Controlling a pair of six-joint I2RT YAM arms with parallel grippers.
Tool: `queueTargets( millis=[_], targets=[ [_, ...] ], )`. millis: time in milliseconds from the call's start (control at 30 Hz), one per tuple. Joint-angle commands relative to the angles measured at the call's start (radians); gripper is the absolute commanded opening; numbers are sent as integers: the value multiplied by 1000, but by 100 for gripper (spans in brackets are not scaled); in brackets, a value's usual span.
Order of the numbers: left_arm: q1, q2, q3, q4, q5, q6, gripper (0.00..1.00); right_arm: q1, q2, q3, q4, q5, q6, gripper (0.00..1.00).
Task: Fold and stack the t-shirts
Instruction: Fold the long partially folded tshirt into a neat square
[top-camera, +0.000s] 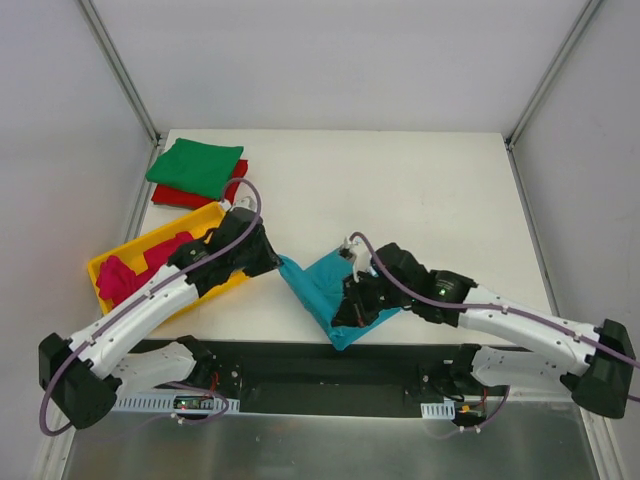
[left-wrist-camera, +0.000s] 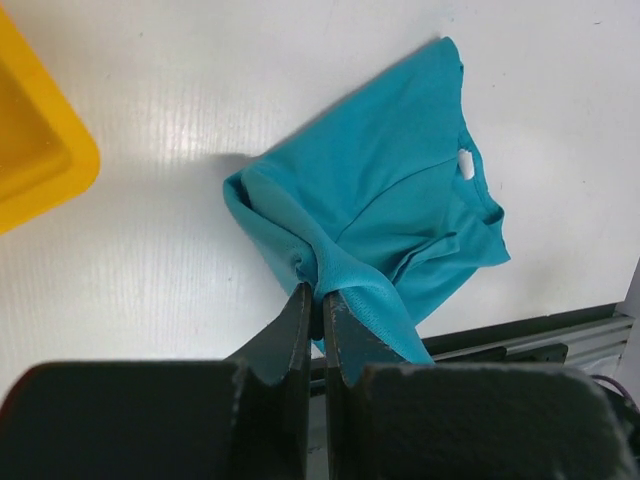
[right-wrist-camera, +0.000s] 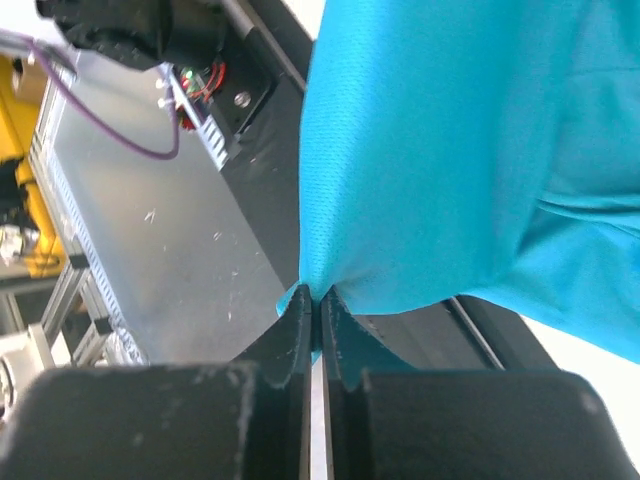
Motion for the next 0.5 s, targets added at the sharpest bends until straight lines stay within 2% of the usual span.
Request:
queueTargets(
  millis=[0, 200, 467],
  targets=[
    [-22, 117, 121, 50, -43, 44, 0, -100, -125, -61, -132, 17, 23, 0],
    [-68, 362, 300, 99, -26, 79, 0, -260, -204, -99, -235, 22, -21, 0],
    [-80, 643, 511, 99, -13, 104, 0, -468, -228, -116, -333, 114, -75, 0]
  ],
)
